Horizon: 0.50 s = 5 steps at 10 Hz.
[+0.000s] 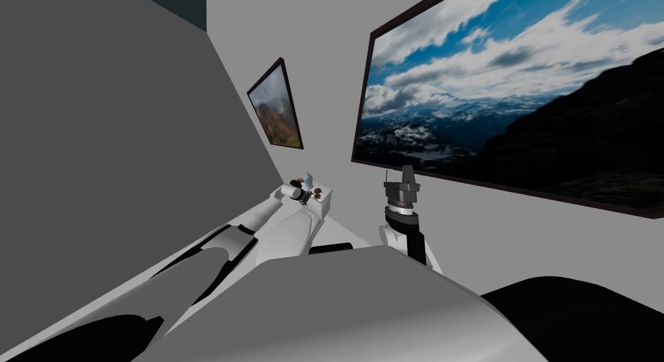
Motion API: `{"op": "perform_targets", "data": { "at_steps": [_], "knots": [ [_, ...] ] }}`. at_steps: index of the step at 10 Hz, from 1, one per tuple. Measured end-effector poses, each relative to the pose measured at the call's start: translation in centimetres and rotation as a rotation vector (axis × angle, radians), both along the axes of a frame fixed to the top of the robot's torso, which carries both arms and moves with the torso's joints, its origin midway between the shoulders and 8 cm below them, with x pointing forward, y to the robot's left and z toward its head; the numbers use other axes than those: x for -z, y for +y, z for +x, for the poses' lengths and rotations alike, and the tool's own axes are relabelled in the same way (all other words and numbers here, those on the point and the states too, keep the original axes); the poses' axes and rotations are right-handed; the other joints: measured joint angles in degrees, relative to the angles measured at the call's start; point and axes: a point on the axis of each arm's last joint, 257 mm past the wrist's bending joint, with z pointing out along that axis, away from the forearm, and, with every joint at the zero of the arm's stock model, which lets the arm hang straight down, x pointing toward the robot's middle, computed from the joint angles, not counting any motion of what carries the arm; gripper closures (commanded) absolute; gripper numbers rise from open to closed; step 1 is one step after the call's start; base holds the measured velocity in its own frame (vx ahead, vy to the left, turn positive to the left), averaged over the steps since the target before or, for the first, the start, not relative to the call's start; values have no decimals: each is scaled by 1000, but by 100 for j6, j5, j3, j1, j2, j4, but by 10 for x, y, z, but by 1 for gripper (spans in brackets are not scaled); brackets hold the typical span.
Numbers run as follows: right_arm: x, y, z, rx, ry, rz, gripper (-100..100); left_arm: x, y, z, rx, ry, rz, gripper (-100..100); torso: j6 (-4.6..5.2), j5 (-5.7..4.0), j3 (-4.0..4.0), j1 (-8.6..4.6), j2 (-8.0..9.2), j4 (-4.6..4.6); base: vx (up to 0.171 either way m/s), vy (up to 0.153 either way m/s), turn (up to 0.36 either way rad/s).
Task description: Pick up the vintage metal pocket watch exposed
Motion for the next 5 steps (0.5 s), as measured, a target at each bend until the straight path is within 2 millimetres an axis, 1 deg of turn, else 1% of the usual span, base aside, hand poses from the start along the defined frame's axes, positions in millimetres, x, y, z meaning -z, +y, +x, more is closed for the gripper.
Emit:
{"op": "perform_targets", "data": {
  "at_steps": [5],
  "knots": [
    [0,0,0,0,0,0,0,2,-18,-22,47,91,39,-100,-1,0,-3,0,-4,-2,44,8,-26]
  ]
}}
